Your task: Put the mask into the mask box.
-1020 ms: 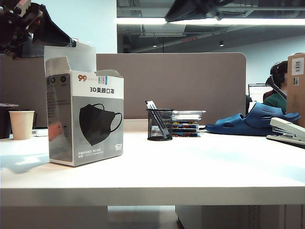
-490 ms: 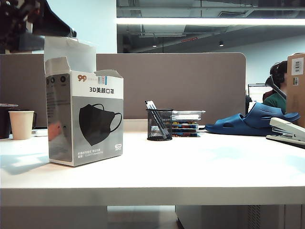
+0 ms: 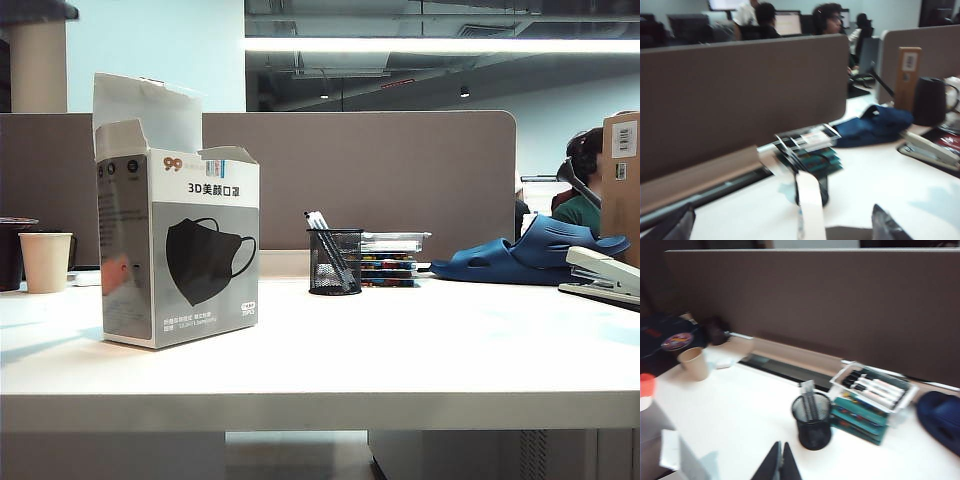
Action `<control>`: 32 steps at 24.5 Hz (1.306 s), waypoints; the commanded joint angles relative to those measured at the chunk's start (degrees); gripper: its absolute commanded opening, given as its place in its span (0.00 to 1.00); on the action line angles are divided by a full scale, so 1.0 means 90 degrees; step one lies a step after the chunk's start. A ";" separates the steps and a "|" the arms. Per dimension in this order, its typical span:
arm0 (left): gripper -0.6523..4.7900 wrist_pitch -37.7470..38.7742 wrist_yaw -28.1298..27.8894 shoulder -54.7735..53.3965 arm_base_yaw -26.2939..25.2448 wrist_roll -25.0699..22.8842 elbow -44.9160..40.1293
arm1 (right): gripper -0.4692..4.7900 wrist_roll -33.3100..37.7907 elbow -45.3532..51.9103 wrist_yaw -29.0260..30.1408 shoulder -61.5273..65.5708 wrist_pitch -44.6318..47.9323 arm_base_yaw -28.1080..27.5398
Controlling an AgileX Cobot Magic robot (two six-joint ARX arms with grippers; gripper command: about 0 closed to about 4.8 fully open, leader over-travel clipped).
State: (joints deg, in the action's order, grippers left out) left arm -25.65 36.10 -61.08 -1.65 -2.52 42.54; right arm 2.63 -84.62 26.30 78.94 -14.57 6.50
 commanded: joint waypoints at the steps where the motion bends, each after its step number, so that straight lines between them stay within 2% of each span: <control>1: 1.00 0.0104 -0.0765 0.0464 -0.0075 -0.0002 0.0022 | 0.07 -0.0143 -0.0027 -0.0828 -0.0313 -0.0291 -0.0085; 4: 1.00 0.0226 -0.1447 0.0867 -0.0073 -0.0002 0.0022 | 0.07 -0.0527 -0.0027 -0.1549 -0.0588 -0.0928 -0.0124; 5: 0.97 0.0291 -0.1515 0.0976 -0.0068 -0.0002 0.0022 | 0.07 -0.0595 -0.0024 -0.1634 -0.0641 -0.1107 -0.0134; 7: 0.79 0.0430 -0.1608 0.1132 -0.0063 -0.0002 0.0022 | 0.07 -0.0641 -0.0024 -0.1681 -0.0731 -0.1396 -0.0134; 8: 0.66 0.0563 -0.1608 0.1231 -0.0066 -0.0002 0.0022 | 0.07 -0.0641 -0.0012 -0.1751 -0.0784 -0.1528 -0.0134; 11: 0.37 0.0964 -0.1605 0.1474 -0.0063 -0.0002 0.0022 | 0.07 -0.0646 0.0100 -0.2030 -0.0981 -0.1620 -0.0141; 14: 0.21 0.1416 -0.1605 0.1698 -0.0063 -0.0002 0.0022 | 0.07 -0.0648 0.0243 -0.2195 -0.1236 -0.1625 -0.0163; 16: 0.21 0.1659 -0.1668 0.1831 -0.0063 -0.0005 0.0022 | 0.07 -0.0648 0.0338 -0.2249 -0.1396 -0.1642 -0.0202; 19: 0.11 0.2171 -0.2259 0.2120 -0.0063 -0.0005 0.0022 | 0.07 -0.0636 0.0692 -0.2246 -0.1814 -0.1647 -0.0369; 22: 0.11 0.2565 -0.2720 0.2387 -0.0063 -0.0007 0.0019 | 0.07 -0.0631 0.1229 -0.2242 -0.2336 -0.1651 -0.0559; 32: 0.11 0.3568 -0.2773 0.3636 -0.0063 -0.0005 -0.0095 | 0.07 -0.0578 0.3310 -0.2244 -0.4583 -0.1673 -0.0617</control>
State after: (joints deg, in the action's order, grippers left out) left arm 5.15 11.29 -29.30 -2.17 -2.72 42.04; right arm -2.81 -56.34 6.09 39.46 -30.39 0.93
